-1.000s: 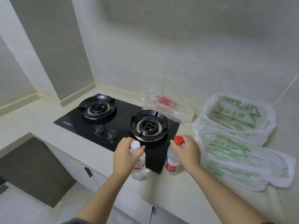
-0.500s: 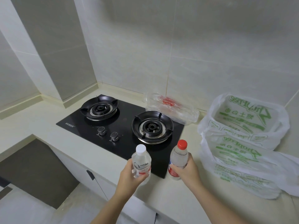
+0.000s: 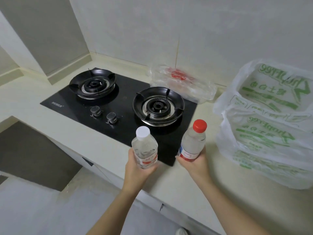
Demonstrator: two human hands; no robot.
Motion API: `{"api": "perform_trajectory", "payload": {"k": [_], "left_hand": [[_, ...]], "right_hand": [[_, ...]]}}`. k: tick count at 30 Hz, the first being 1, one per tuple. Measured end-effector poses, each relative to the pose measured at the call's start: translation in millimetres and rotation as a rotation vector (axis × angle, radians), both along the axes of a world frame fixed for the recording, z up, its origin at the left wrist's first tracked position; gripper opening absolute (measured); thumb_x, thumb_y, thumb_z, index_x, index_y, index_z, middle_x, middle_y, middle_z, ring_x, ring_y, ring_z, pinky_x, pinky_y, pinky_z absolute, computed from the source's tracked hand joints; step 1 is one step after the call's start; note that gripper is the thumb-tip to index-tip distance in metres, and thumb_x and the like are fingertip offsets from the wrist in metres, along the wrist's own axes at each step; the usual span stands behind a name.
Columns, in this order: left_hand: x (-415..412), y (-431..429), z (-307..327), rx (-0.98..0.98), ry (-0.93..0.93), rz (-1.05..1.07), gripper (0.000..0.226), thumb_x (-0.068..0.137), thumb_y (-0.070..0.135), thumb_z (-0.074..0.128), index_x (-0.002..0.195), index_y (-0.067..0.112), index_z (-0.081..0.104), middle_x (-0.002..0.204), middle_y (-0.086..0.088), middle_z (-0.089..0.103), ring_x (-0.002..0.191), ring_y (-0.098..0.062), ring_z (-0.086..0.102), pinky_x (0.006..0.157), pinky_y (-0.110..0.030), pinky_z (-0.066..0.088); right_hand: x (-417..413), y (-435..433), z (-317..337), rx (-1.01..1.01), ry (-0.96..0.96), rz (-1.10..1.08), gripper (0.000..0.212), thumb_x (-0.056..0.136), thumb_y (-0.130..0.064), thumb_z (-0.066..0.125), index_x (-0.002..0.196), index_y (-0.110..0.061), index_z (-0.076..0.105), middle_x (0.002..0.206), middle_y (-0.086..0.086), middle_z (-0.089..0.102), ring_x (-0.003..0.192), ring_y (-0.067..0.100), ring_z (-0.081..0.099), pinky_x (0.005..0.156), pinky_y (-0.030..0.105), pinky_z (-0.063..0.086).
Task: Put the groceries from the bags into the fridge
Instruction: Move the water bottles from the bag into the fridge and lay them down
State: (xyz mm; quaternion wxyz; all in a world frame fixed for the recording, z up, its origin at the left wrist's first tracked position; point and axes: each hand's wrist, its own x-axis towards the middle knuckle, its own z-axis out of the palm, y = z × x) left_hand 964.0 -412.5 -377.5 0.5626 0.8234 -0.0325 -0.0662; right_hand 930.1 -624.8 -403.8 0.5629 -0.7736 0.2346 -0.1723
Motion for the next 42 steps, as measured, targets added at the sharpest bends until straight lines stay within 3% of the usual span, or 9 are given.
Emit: {"api": "perform_trajectory", "payload": {"k": [4,8,13,20,27,30,33,36,42], "left_hand": [[3,-4,-17,0.025,0.041,0.012,0.072,0.063,0.023,0.090,0.117,0.032,0.044,0.105,0.013,0.064,0.090,0.015,0.059,0.066,-0.001,0.044],[5,-5,-27,0.044,0.026,0.010,0.064,0.065,0.023,0.088,0.116,0.019,0.050,0.095,0.015,0.063,0.084,0.020,0.056,0.062,0.001,0.042],[4,-6,-22,-0.012,0.011,0.013,0.068,0.066,0.021,0.088,0.119,0.025,0.046,0.101,0.019,0.061,0.088,0.020,0.056,0.066,0.000,0.043],[-3,-3,2,-0.158,-0.003,0.027,0.062,0.068,0.011,0.087,0.107,0.039,0.048,0.099,0.018,0.067,0.093,0.006,0.064,0.071,-0.008,0.050],[-1,7,79,-0.260,-0.105,-0.003,0.065,0.068,0.006,0.086,0.111,0.036,0.047,0.104,0.025,0.065,0.097,0.000,0.065,0.076,-0.015,0.052],[-2,17,118,-0.304,-0.137,0.015,0.063,0.066,0.016,0.084,0.116,0.034,0.048,0.104,0.015,0.067,0.095,-0.007,0.067,0.080,-0.033,0.058],[-5,30,154,-0.334,-0.165,0.063,0.064,0.065,0.021,0.083,0.118,0.029,0.049,0.103,0.010,0.067,0.095,-0.012,0.067,0.081,-0.049,0.058],[-13,46,184,-0.346,-0.221,0.151,0.063,0.064,0.023,0.081,0.117,0.031,0.048,0.102,0.015,0.066,0.095,-0.007,0.066,0.083,-0.042,0.058],[-36,92,212,-0.347,-0.289,0.363,0.062,0.066,0.023,0.085,0.113,0.039,0.048,0.101,0.015,0.066,0.094,-0.006,0.067,0.077,-0.031,0.059]], "right_hand": [[5,6,-8,-0.016,-0.045,-0.052,0.080,0.055,-0.017,0.093,0.122,-0.003,0.051,0.111,-0.012,0.059,0.099,-0.011,0.058,0.083,0.007,0.043],[6,12,-13,0.030,-0.056,-0.095,0.085,0.052,-0.048,0.078,0.121,-0.003,0.057,0.113,0.005,0.067,0.101,0.016,0.066,0.089,0.023,0.050],[8,10,-15,0.020,-0.052,-0.115,0.076,0.054,-0.045,0.079,0.116,-0.006,0.060,0.108,0.009,0.069,0.098,0.025,0.068,0.089,0.045,0.054],[5,14,5,0.096,-0.068,-0.132,0.070,0.057,-0.032,0.085,0.117,-0.008,0.060,0.106,0.006,0.071,0.094,0.022,0.070,0.085,0.049,0.057],[20,31,83,0.107,-0.168,-0.074,0.060,0.063,-0.009,0.090,0.115,-0.005,0.059,0.102,0.006,0.071,0.087,0.014,0.071,0.072,0.024,0.057],[24,46,123,0.099,-0.216,-0.010,0.057,0.067,0.000,0.086,0.116,-0.009,0.056,0.101,0.001,0.071,0.085,0.007,0.070,0.068,0.015,0.053],[25,64,162,0.081,-0.238,0.062,0.059,0.068,-0.007,0.087,0.116,-0.020,0.055,0.099,-0.010,0.070,0.087,0.003,0.068,0.072,0.020,0.053],[29,82,190,0.065,-0.259,0.125,0.064,0.066,-0.012,0.088,0.121,-0.020,0.055,0.105,-0.007,0.069,0.096,0.013,0.068,0.083,0.030,0.053],[43,128,228,0.065,-0.290,0.324,0.065,0.066,-0.011,0.089,0.119,-0.019,0.054,0.100,-0.019,0.064,0.090,-0.007,0.063,0.071,0.005,0.046]]}}
